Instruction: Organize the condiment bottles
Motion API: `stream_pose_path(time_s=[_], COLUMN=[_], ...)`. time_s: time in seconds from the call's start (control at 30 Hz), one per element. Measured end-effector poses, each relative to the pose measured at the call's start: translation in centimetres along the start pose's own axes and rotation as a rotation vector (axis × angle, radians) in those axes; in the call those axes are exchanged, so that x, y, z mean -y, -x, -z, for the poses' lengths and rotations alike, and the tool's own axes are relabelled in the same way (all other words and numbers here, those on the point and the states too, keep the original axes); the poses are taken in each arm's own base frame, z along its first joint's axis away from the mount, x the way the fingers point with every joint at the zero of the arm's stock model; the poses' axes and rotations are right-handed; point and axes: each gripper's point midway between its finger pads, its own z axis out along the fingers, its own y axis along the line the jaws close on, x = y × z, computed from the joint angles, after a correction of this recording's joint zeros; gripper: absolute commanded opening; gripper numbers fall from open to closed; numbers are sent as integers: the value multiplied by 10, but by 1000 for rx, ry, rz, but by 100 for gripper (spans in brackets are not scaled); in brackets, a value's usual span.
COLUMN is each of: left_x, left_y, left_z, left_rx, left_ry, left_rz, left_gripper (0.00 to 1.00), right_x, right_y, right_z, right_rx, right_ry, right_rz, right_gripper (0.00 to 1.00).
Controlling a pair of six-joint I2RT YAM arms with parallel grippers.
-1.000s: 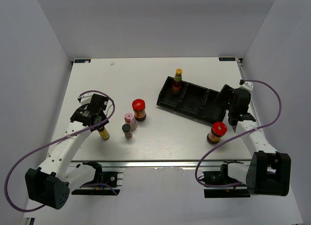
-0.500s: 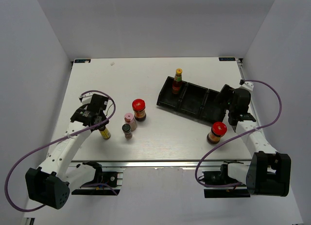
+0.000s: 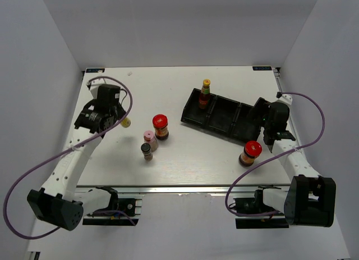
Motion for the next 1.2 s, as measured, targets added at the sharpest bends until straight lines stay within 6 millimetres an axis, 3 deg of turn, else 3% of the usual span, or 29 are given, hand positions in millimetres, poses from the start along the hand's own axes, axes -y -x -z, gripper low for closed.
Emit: stream_pose_path(time_s=[0.23, 0.4, 0.6, 0.8, 0.93, 1.2], left_x=[82, 146, 218, 295, 318, 324], left_y=[58, 75, 59, 18, -1, -18], left_z=[-29, -52, -61, -43, -35, -26], left_rx=[66, 73, 49, 8, -22, -41], left_ry=[-171, -334, -478, -641, -698, -727], left_rz=[-24, -74, -207, -358, -423, -493], left_gripper=[0, 0, 0, 0, 0, 0], right_x=[0, -1, -3, -1, -1, -1], right_y=[0, 3, 4, 5, 4, 6], right_z=[0, -1, -1, -2, -2, -1], right_rx=[0, 11, 20, 24, 23, 28], right_ry=[0, 7, 17, 2, 1, 3], right_rz=[0, -1, -3, -3, -2, -3], right_gripper=[89, 89, 89, 89, 90, 89])
